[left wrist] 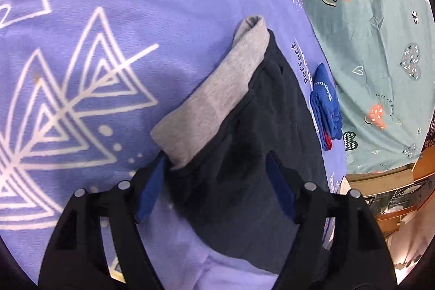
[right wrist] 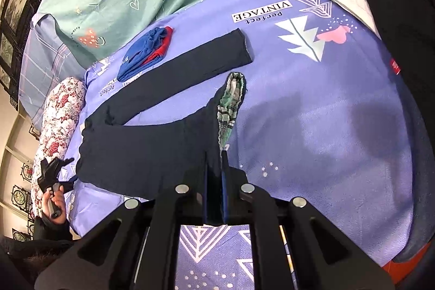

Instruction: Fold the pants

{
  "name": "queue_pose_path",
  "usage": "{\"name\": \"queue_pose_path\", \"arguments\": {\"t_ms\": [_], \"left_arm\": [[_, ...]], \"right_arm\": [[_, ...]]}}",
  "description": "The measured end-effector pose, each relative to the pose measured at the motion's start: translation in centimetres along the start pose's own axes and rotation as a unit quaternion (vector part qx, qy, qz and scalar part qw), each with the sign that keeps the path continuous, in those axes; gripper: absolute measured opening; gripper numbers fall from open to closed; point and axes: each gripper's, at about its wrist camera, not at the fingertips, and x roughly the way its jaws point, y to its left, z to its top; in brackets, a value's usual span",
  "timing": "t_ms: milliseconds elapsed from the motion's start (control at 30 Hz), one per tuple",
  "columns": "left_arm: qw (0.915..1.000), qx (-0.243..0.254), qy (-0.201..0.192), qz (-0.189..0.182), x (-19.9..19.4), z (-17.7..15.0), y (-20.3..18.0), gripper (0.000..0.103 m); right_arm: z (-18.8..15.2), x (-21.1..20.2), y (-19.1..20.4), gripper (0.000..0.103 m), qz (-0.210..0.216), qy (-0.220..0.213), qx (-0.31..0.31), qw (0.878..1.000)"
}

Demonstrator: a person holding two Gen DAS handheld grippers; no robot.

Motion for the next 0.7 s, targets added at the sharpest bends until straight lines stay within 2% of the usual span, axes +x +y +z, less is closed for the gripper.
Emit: {"name": "queue_pose_path", "arguments": {"t_ms": [33, 67, 100, 133, 200, 400, 600, 700], "left_arm": [[1.0, 0.0, 0.001, -0.004, 0.1, 0.0, -0.1, 0.066], [0.9999, -0.003, 0.009, -0.01, 0.4, 0.0, -0.1, 0.044], [0.9991, -0.008, 0.034, -0.026, 1.1, -0.1, 0.2, 0.019], [0.9983, -0.013, 0.048, -0.031, 1.6, -0.3, 0.4, 0.019], [0.999, 0.002, 0.036, -0.024, 1.3, -0.6, 0.1, 0.019], [0.9972, 0.033, 0.009, -0.067, -2.0, -0.1, -2.4, 0.018], [0.992, 0.075, -0.011, -0.101, -6.1, -0.3, -4.9, 0.018], [0.9903, 0.093, -0.018, -0.102, -8.1, -0.4, -5.3, 0.018]], "right_arm": [[-0.1, 0.2, -0.1, 0.008, -0.002, 0.002, 0.0, 1.0], [-0.1, 0.3, -0.2, 0.008, -0.003, 0.003, 0.002, 1.0], [-0.2, 0.3, -0.4, 0.008, -0.004, 0.004, 0.004, 1.0], [-0.2, 0.4, -0.6, 0.008, -0.004, 0.004, 0.006, 1.0], [-0.1, 0.5, -1.1, 0.008, -0.006, 0.005, 0.014, 1.0], [0.2, -0.4, -1.0, 0.008, 0.006, -0.011, 0.016, 1.0], [0.9, -4.9, 1.1, 0.008, 0.067, -0.047, 0.001, 0.997], [1.4, -7.6, 2.6, 0.008, 0.077, -0.067, -0.019, 0.995]]}}
